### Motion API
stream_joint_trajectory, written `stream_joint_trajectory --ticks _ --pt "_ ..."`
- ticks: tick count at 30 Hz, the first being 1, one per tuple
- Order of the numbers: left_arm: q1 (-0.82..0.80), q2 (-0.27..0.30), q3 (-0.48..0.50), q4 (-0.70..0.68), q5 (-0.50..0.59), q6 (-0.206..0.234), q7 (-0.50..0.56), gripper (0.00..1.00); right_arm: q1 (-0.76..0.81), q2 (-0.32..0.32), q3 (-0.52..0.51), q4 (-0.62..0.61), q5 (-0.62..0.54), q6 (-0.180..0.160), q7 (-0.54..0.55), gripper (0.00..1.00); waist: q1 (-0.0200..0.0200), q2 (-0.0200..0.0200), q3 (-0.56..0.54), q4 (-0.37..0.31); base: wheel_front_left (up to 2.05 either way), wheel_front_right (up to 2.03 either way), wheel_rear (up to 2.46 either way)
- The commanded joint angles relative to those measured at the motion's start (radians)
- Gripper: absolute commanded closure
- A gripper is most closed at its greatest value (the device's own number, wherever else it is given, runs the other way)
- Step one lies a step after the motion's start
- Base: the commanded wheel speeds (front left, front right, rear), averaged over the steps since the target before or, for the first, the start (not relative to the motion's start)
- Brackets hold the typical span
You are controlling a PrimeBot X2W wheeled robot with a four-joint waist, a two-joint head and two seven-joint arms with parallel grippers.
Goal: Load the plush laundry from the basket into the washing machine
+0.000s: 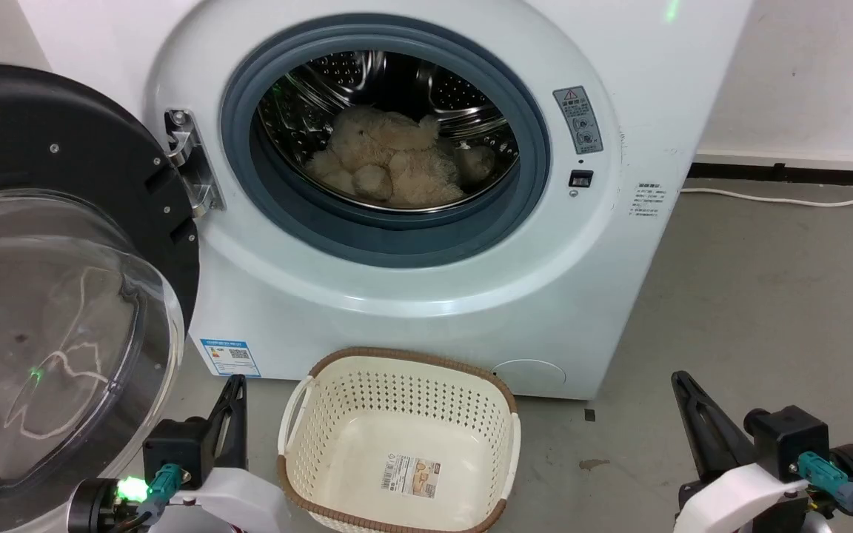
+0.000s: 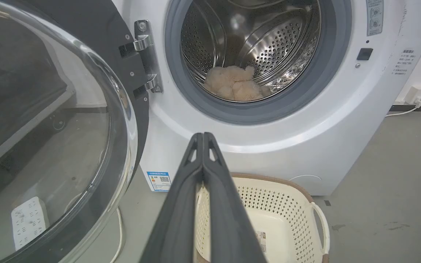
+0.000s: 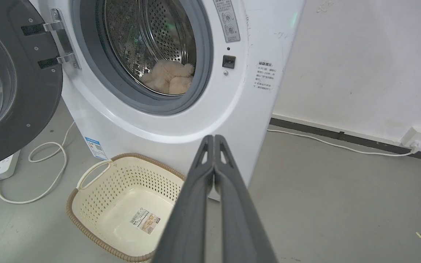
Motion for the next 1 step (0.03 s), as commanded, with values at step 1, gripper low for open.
stream_joint_trajectory --ticks 1 --pt "-0.015 -0.002 0.003 -0.007 0.007 0.003 0.0 1.0 -0.013 -0.001 -0.003 -0.006 -0.008 0.001 0.0 1.0 0.0 0.0 0.0 0.0 0.0 0.0 0.0"
